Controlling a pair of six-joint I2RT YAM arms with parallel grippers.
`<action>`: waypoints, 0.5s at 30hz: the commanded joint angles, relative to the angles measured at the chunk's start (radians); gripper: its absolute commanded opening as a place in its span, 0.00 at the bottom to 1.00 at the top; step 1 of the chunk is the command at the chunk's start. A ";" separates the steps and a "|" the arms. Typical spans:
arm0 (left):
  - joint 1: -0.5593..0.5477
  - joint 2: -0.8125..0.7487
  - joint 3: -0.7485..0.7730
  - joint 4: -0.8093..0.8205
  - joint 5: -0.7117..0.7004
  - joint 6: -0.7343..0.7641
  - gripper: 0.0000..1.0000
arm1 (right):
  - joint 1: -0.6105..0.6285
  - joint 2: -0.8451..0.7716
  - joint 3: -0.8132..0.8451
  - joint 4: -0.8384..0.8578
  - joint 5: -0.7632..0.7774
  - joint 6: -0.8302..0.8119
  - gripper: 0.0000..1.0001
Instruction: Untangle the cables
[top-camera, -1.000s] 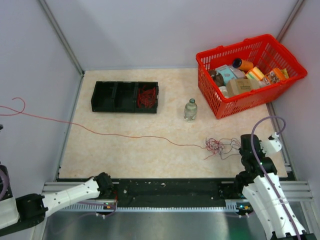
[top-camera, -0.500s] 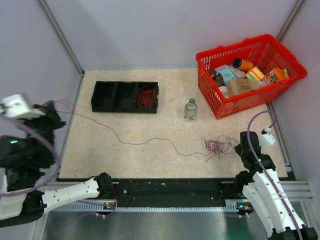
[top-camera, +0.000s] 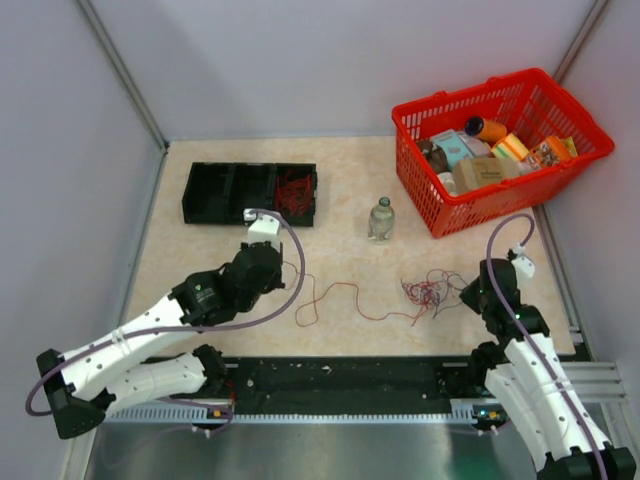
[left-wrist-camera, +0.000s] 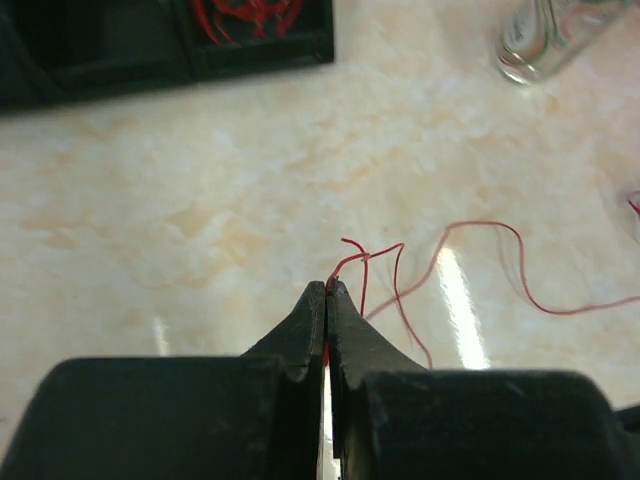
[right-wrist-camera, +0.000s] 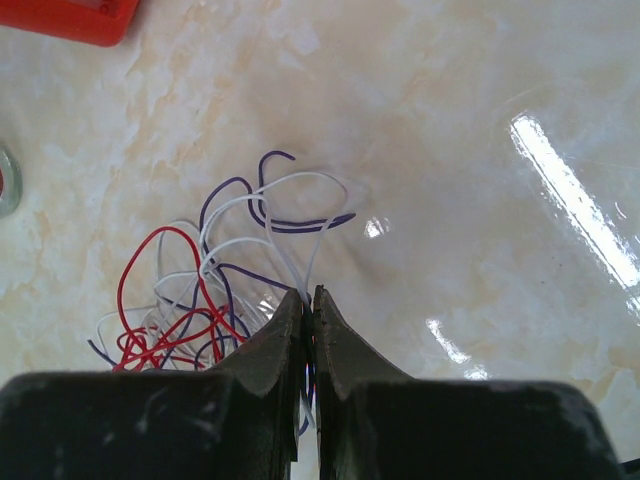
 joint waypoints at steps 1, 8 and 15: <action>0.081 0.002 -0.090 0.190 0.431 -0.116 0.00 | -0.012 0.030 0.056 0.052 -0.065 -0.053 0.00; 0.146 0.171 -0.180 0.404 0.888 -0.060 0.00 | -0.012 0.017 0.044 0.081 -0.120 -0.073 0.00; 0.135 0.335 -0.147 0.520 1.039 -0.015 0.00 | -0.012 0.027 0.027 0.112 -0.154 -0.090 0.01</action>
